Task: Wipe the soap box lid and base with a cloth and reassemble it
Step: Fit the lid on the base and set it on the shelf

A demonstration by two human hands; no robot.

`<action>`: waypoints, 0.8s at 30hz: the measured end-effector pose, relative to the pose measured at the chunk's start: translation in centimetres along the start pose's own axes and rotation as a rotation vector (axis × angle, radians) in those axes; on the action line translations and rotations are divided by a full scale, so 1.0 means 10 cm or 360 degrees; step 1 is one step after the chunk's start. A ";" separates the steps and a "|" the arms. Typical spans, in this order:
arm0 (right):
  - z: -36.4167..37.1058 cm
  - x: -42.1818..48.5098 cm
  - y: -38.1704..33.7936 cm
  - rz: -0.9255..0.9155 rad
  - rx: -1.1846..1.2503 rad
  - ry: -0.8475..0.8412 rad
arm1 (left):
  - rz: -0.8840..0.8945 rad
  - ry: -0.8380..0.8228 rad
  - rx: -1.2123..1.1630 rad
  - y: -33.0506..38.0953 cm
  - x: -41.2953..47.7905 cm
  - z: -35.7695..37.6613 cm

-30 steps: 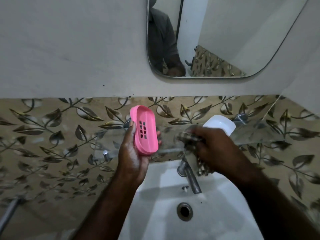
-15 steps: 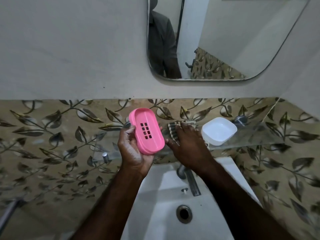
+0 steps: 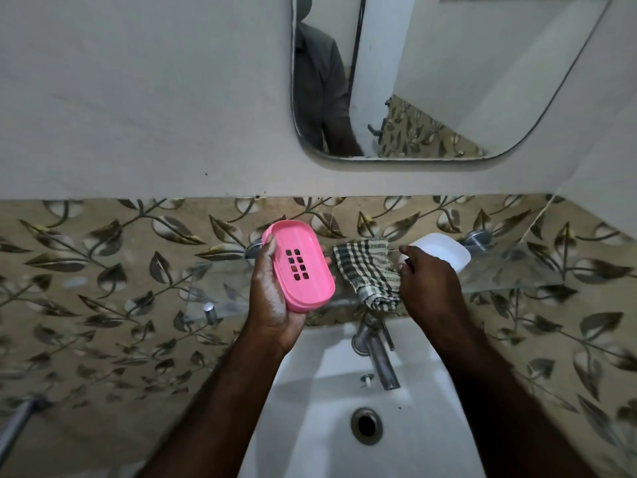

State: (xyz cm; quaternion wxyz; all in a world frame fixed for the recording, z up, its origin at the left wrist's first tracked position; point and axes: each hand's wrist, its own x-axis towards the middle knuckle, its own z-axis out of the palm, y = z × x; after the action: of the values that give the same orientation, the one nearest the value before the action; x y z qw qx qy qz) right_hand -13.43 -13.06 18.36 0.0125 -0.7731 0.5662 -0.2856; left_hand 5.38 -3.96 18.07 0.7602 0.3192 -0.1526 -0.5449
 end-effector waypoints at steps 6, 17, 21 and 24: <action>-0.16 0.03 -0.03 -0.0195 0.0007 0.0246 | -0.0020 -0.0035 0.0002 -0.01 0.02 -0.05; -0.98 -0.03 -0.77 -0.0680 0.1139 -0.0270 | -0.0126 -0.0295 0.0181 0.00 -0.06 0.00; -0.76 0.10 -0.84 -0.0452 0.1292 -0.0063 | -0.0277 -0.0570 0.0149 -0.06 -0.22 0.08; -0.52 0.13 -0.87 -0.0219 0.1242 0.0342 | -0.0376 -0.0658 0.0047 -0.13 -0.33 0.19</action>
State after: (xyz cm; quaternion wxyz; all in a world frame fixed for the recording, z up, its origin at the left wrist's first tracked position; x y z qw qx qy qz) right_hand -8.02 -9.51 26.20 0.2265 -0.7120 0.3605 -0.5584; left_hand 2.12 -1.75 19.02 0.6389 0.2276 -0.2746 -0.6816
